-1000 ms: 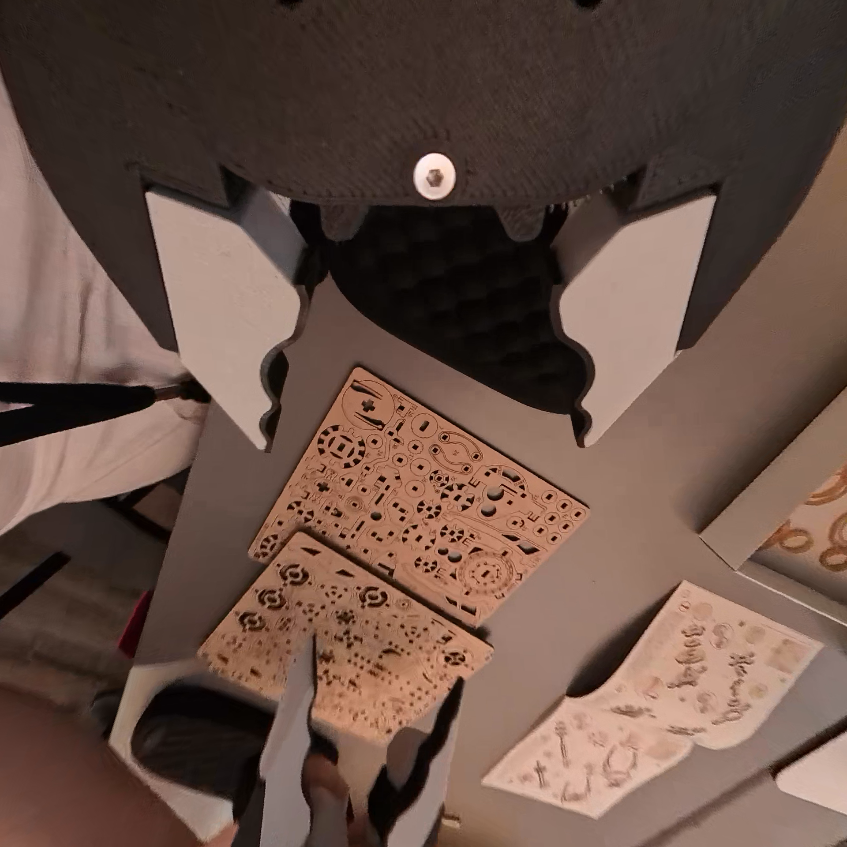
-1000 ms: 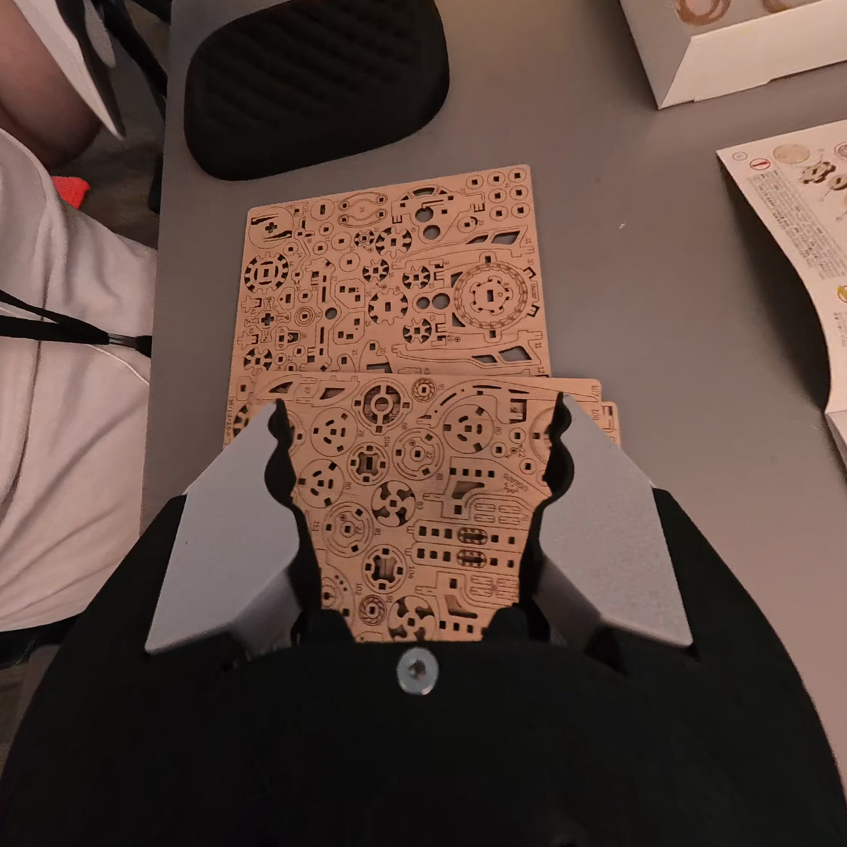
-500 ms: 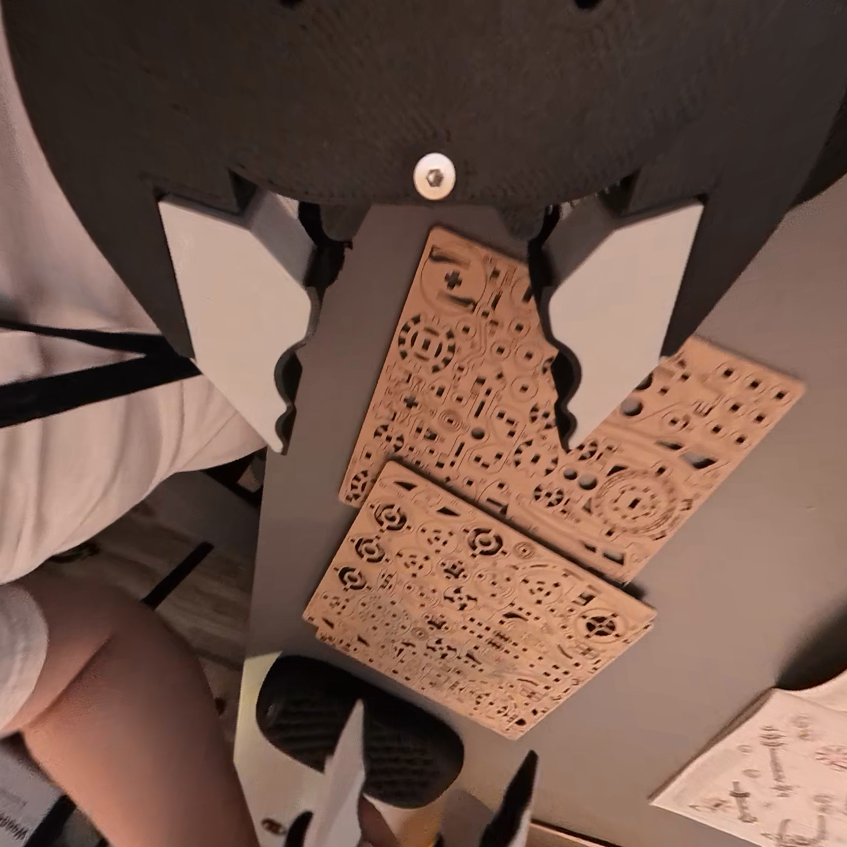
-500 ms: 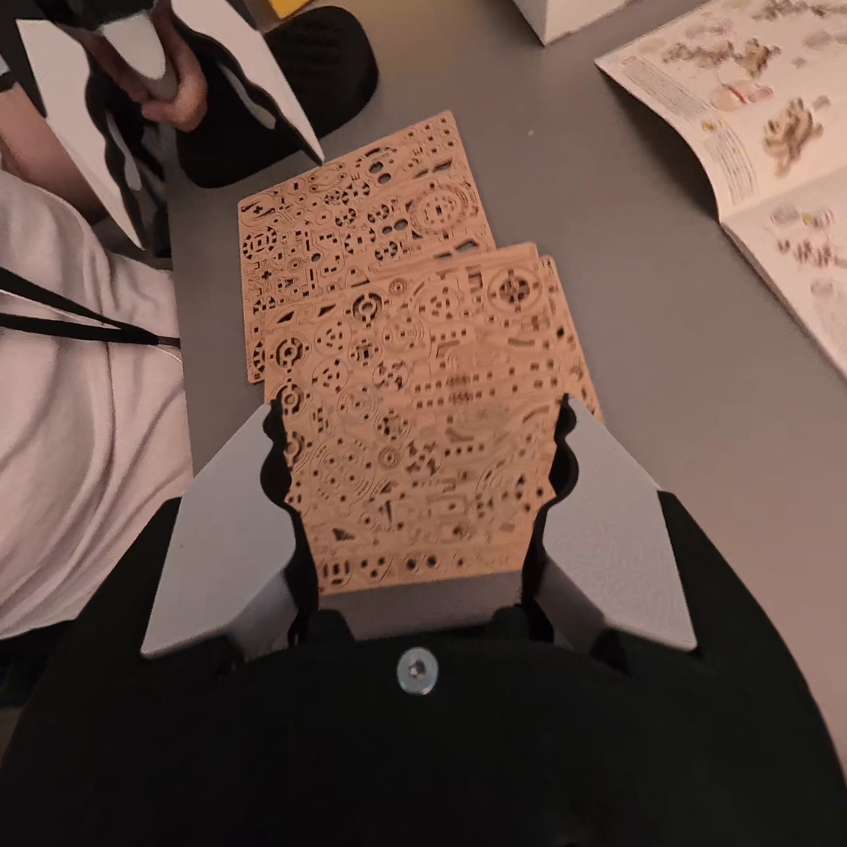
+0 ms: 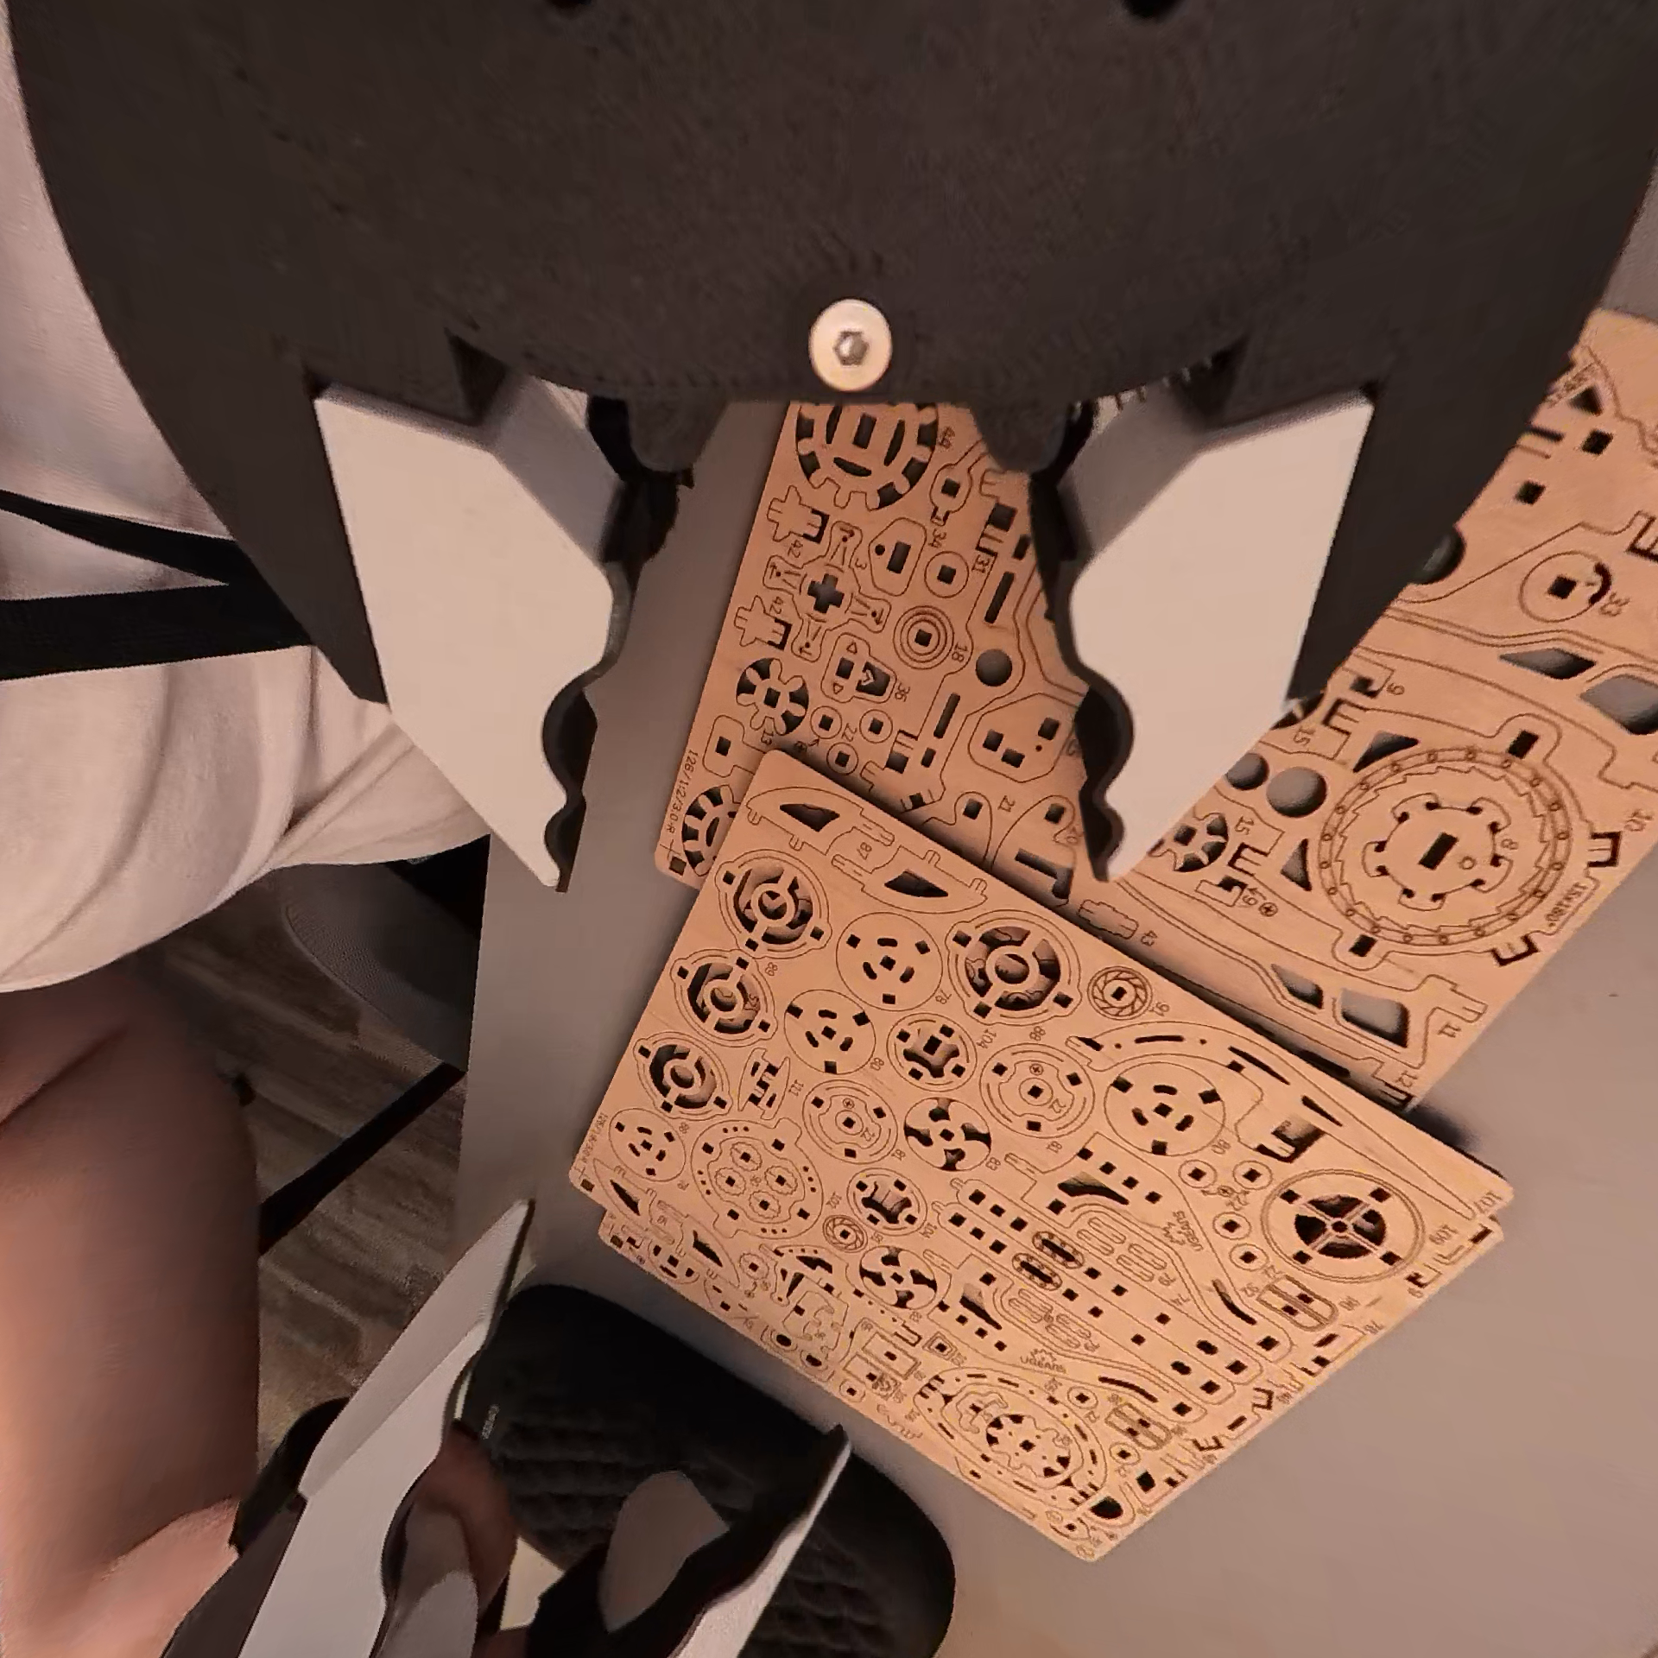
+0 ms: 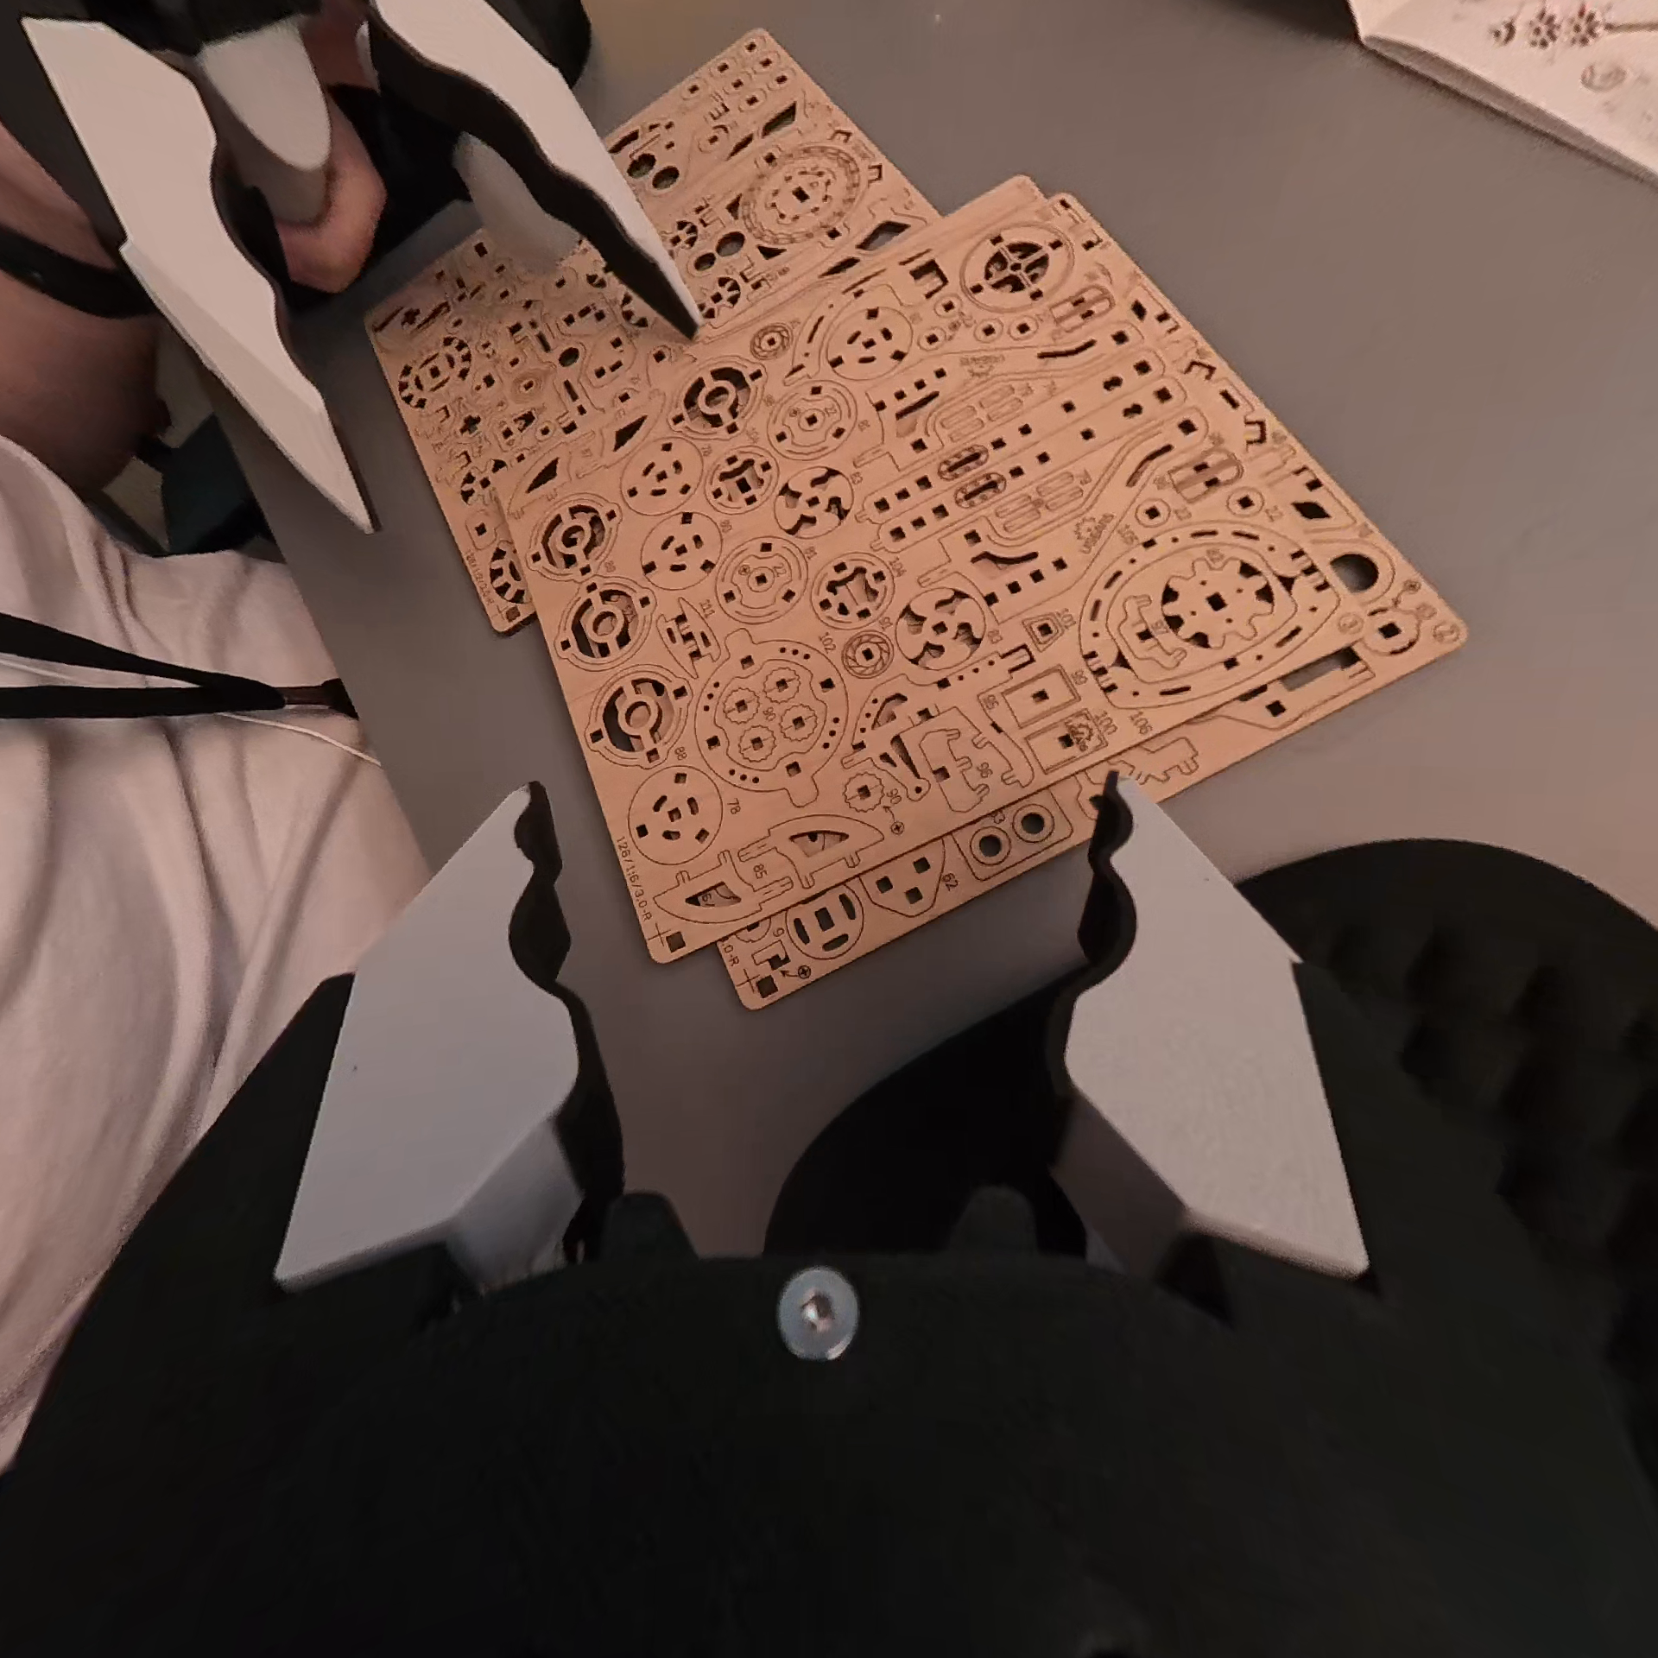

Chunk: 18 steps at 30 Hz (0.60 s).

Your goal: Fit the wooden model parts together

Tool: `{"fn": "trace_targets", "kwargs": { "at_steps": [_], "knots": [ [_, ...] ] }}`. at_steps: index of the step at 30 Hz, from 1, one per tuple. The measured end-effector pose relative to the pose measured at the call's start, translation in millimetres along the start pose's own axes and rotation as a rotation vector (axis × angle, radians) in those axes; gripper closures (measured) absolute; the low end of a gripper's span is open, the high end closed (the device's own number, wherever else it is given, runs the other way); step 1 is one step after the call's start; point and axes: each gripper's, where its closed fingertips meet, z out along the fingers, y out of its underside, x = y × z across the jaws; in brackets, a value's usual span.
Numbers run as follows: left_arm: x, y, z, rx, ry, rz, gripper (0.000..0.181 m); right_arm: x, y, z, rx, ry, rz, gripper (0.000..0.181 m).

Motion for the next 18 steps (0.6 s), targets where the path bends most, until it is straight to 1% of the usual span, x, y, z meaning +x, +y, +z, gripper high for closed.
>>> {"fn": "trace_targets", "kwargs": {
  "at_steps": [4, 7, 11, 12, 15, 18],
  "knots": [
    [5, 0, 6, -0.012, 0.003, 0.006, 0.072, 2, -1, -1, 0.027, 0.008, 0.036, 0.063],
    [7, -1, 8, -0.003, 0.007, -0.002, 0.071, 1, 1, -1, 0.018, 0.009, 0.048, 0.063],
    [9, -3, 9, 0.013, 0.009, -0.013, 0.071, 1, 5, 0, -0.027, 0.042, 0.062, 0.063],
    [10, -3, 9, 0.016, 0.016, -0.016, 0.074, 1, 6, 1, -0.045, 0.055, 0.078, 0.065],
    [14, -4, 9, 0.017, 0.026, -0.020, 0.072, -7, 8, 5, -0.087, 0.043, 0.151, 0.068],
    [17, -3, 10, 0.007, 0.022, -0.008, 0.070, -7, 9, 6, -0.119, 0.080, 0.167, 0.069]
  ]
}}
